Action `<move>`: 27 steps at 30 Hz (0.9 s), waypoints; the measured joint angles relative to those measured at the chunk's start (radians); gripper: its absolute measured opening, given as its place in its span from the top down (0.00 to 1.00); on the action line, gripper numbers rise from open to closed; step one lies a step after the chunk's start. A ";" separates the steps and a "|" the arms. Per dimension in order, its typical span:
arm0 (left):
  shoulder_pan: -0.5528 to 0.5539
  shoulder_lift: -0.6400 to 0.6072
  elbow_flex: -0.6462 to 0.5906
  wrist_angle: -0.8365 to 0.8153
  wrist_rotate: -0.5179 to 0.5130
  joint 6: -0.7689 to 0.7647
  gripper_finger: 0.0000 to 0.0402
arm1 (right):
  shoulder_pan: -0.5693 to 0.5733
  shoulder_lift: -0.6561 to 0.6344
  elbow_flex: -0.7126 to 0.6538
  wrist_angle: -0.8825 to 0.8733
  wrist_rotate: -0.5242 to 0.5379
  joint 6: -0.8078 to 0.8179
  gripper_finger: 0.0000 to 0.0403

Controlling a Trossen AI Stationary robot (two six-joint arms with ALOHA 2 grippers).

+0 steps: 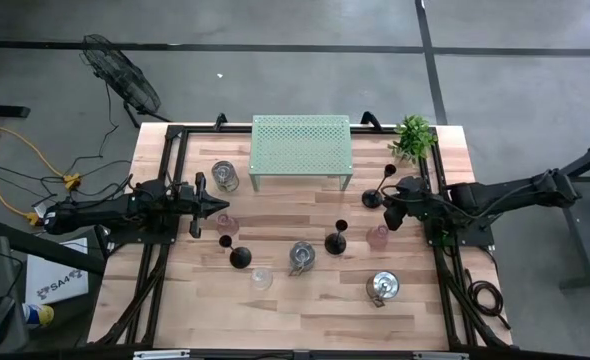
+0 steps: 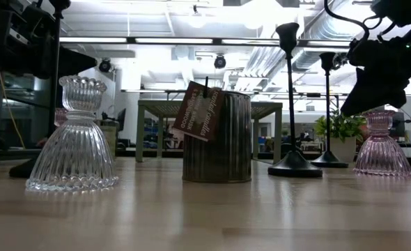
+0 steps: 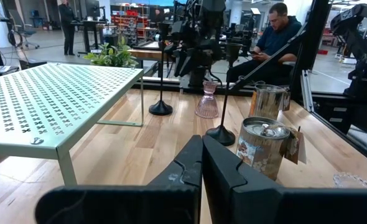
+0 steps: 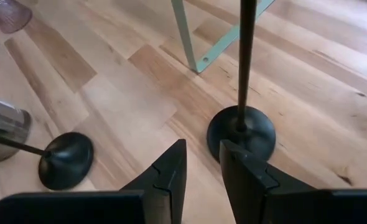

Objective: Pick & Place candle stick holders
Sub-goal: Put the top black candle holder on the shelf

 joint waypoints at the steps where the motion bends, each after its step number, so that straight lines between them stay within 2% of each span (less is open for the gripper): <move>1: 0.000 0.000 0.000 0.000 0.000 0.000 1.00 | 0.000 0.002 0.000 0.000 0.011 -0.002 0.78; 10: 0.000 0.000 0.000 0.000 0.000 0.000 1.00 | 0.000 0.003 0.000 0.006 0.073 -0.003 0.78; 15: 0.000 0.000 0.000 0.000 0.000 0.000 1.00 | 0.000 0.003 0.000 0.006 0.165 0.006 0.75; 27: 0.000 0.000 0.000 0.000 0.000 0.000 1.00 | 0.000 0.002 0.001 0.097 0.231 -0.042 0.41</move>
